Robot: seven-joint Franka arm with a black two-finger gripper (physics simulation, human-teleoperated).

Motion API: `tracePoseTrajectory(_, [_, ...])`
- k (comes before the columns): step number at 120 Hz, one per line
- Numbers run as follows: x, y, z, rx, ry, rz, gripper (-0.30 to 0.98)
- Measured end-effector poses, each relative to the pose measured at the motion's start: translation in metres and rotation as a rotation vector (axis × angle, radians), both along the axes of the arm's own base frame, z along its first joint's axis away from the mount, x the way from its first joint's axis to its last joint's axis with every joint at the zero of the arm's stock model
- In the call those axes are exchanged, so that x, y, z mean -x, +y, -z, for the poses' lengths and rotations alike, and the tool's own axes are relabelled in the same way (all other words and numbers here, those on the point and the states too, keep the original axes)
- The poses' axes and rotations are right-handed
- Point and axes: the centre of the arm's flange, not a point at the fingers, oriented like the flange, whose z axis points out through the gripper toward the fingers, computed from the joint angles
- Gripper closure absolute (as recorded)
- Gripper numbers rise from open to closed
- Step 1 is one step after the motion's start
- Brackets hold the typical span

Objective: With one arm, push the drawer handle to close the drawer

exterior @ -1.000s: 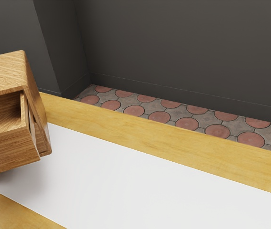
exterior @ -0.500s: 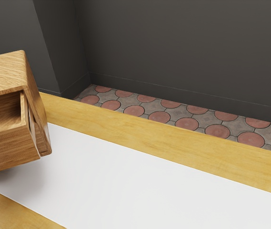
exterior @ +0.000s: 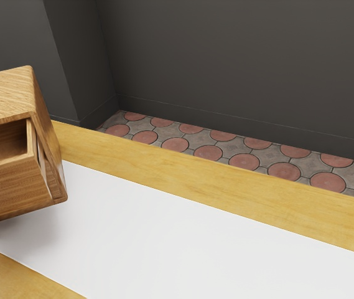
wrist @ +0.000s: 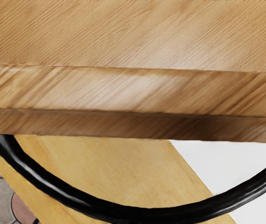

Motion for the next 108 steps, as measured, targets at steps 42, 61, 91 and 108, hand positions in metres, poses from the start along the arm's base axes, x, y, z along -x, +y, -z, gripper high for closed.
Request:
tracePoseTrajectory(42, [-0.029, 0.012, 0.002, -0.016, 0.018, 0.046, 0.78])
tracePoseTrajectory(61, [-0.037, 0.026, 0.001, -0.016, 0.019, 0.053, 0.78])
tracePoseTrajectory(91, [-0.051, 0.041, 0.002, -0.025, 0.035, 0.072, 0.78])
tracePoseTrajectory(108, [-0.065, 0.041, 0.009, -0.027, 0.052, 0.096, 0.78])
